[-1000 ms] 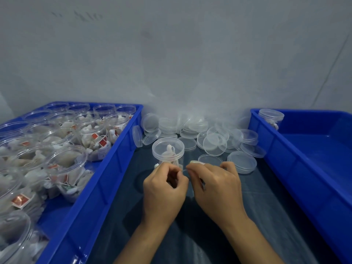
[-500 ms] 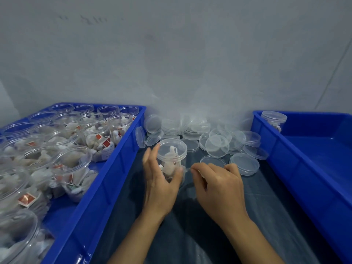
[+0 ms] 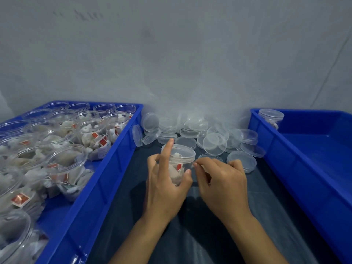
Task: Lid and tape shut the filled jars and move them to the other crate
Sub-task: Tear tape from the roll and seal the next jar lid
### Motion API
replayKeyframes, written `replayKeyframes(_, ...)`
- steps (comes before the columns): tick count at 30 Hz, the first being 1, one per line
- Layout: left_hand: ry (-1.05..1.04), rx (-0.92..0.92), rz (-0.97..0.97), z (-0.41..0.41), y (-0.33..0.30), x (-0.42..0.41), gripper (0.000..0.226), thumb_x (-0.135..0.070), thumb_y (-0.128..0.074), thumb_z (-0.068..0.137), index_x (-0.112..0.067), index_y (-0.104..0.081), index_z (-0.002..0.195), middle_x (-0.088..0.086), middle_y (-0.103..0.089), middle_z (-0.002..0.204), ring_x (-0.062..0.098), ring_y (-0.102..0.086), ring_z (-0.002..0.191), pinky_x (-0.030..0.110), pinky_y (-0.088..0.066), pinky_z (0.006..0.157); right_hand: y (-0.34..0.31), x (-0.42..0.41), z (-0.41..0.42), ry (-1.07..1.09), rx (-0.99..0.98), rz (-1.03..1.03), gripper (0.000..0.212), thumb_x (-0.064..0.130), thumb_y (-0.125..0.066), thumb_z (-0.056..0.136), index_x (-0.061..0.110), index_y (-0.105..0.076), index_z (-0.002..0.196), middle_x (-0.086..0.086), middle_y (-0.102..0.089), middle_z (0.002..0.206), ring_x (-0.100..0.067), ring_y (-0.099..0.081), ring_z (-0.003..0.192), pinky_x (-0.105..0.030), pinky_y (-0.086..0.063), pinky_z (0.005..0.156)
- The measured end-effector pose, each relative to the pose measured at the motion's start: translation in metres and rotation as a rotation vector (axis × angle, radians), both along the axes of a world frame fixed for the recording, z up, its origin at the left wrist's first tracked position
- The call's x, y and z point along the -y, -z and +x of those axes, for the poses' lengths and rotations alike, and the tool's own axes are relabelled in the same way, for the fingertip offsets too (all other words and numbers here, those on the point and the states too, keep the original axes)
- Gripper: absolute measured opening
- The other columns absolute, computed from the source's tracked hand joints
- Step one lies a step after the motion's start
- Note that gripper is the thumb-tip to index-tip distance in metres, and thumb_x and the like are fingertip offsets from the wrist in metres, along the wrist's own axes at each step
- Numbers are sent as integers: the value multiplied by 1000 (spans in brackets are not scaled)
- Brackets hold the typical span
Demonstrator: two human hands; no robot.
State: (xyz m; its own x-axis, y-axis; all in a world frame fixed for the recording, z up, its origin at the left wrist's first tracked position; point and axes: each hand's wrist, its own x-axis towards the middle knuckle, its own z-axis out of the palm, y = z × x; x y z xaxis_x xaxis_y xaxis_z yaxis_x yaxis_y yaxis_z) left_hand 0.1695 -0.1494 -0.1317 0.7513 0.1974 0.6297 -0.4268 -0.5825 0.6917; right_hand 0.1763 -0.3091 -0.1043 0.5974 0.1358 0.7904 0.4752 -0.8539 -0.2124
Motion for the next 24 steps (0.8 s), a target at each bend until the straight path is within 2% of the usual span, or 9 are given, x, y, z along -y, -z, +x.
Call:
replayKeyframes(8, 19, -14, -3, 1, 1, 2, 85, -53, -62, 87, -61, -18, 159, -13, -38, 122, -11, -50, 110, -2, -41, 82, 0, 0, 0, 10, 4, 3, 15, 27, -64, 100, 25, -69, 87, 10, -65, 66, -16, -58, 58, -43, -40, 73)
replayKeyframes(17, 34, -9, 7, -2, 0, 2, 78, -54, -62, 87, -58, -27, 157, -19, -38, 133, -16, -49, 115, 0, -43, 82, 1, 1, -1, 4, 26, 38, 18, 36, -64, 100, 28, -70, 86, 12, -65, 65, -13, -57, 57, -42, -40, 72)
replayKeyframes(21, 45, 9, 3, -4, -1, 1, 67, -53, -62, 89, -47, -37, 151, -14, -42, 132, -8, -54, 112, 5, -45, 83, -1, 0, -3, -11, 28, 46, 16, 38, -65, 98, 29, -71, 87, 14, -68, 67, -9, -57, 57, -40, -39, 71)
replayKeyframes(24, 36, 6, -20, -5, -3, 0, 58, -64, -60, 88, -43, -43, 140, -13, -43, 126, -2, -57, 107, 13, -48, 81, -2, -1, -5, -17, 21, 48, 17, 40, -63, 96, 29, -72, 87, 13, -68, 67, -11, -59, 58, -40, -38, 71)
